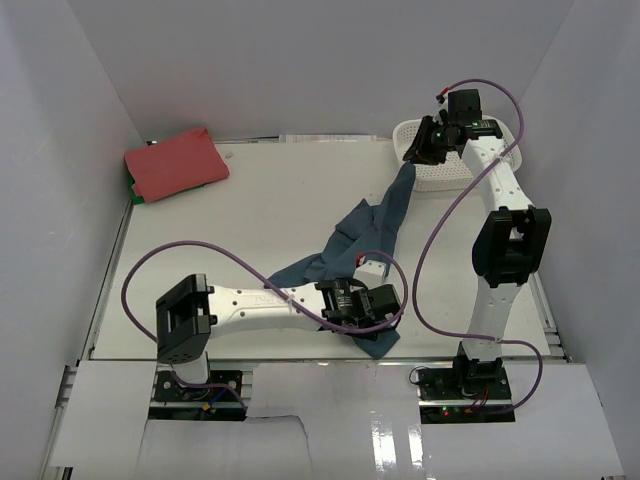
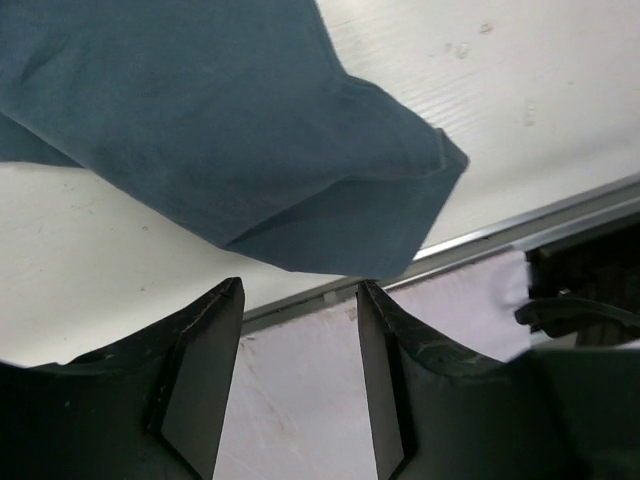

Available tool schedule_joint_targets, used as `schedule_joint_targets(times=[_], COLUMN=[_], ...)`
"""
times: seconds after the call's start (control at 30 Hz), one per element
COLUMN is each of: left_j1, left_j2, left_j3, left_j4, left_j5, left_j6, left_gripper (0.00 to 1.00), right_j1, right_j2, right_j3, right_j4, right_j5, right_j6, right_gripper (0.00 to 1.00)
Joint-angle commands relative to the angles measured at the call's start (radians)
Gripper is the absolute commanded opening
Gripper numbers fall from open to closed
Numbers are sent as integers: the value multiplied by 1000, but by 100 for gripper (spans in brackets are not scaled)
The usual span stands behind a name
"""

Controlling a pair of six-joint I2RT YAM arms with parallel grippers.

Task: Fold and stack the t-shirts
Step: Flatten out the tshirt

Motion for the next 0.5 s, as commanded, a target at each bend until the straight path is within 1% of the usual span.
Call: schedule_joint_targets(times=[0.0, 0.03, 0.07, 0.1, 0.2, 0.4, 0.47], left_j1=[-4, -4, -4, -4, -4, -1, 19], left_j2=[5, 10, 13, 19, 30, 86, 99], left_j3=[15, 18, 21, 21, 21, 40, 23], left_j4=[-18, -17, -17, -18, -10, 0, 8], left_j5=[-65, -65, -65, -67, -67, -50, -33], left_j6=[-54, -54, -56, -64, -64, -48, -44], left_gripper=[60, 64, 65, 69, 70, 73, 75], right_j1=[-3, -3, -2, 0, 12, 14, 14], right_j2=[-27, -27, -27, -28, -50, -79, -89], right_j3=[15, 15, 18, 19, -7, -28, -31], right_j4=[33, 28, 24, 16, 11, 15, 16], right_j5=[-26, -41, -49, -57, -51, -54, -63], right_j6=[-2, -3, -5, -8, -22, -28, -28], right_gripper=[33, 33, 34, 37, 44, 45, 45])
